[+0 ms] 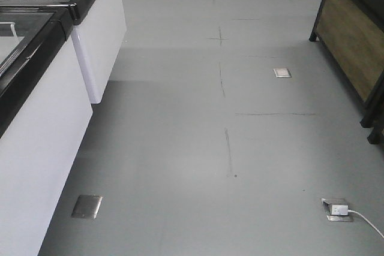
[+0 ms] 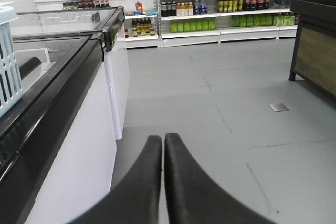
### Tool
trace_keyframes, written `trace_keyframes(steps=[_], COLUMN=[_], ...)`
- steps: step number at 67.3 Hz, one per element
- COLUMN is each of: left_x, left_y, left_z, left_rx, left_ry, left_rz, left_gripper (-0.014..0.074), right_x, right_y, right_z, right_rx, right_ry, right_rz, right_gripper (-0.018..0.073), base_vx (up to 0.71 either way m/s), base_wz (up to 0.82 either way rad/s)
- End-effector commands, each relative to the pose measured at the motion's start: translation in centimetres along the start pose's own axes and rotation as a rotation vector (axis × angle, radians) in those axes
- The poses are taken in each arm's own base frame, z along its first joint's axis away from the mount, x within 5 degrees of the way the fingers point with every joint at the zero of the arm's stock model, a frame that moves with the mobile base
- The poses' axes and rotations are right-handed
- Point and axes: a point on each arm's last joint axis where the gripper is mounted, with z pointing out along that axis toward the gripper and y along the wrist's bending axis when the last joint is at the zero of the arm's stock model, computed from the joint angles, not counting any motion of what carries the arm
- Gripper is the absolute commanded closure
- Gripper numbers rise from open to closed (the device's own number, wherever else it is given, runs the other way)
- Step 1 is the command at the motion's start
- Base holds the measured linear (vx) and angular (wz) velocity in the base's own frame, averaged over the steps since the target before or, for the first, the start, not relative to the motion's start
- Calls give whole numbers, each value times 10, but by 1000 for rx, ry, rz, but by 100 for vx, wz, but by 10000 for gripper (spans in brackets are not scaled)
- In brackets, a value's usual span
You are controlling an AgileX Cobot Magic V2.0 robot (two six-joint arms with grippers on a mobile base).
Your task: Left arm holds basket, right arm returns cookies
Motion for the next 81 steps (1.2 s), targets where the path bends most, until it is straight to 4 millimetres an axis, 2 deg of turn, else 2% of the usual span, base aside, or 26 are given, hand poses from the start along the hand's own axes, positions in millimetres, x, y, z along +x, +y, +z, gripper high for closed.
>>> trace_keyframes(steps=[1, 25, 36, 50, 58, 72, 81], left_x=[-16, -18, -31, -63, -94, -139, -151], left_y=[0, 0, 1, 1, 2, 3, 4], left_z=[-3, -3, -6, -12, -9, 20, 41], left_rx=[1, 1, 5, 7, 1, -2, -5], left_ry=[-113, -127, -211, -240, -212, -38, 120], left_rz=[-9, -9, -57, -73, -38, -40, -40], left_gripper=[602, 603, 603, 603, 603, 603, 603], right_x=[-6, -6, -6, -6, -6, -6, -6], right_y=[0, 0, 0, 0, 0, 0, 0], right_z=[-1, 0, 0, -1, -1, -1, -1], right_rx=[-6, -6, -6, -6, -6, -6, -6], right_ry=[-77, -76, -76, -77, -77, -77, -77], right_rz=[-8, -8, -8, -8, -8, -8, -8], right_gripper=[563, 563, 563, 563, 563, 563, 563], base_vx=[0, 0, 0, 0, 0, 0, 0], base_wz=[0, 0, 0, 0, 0, 0, 0])
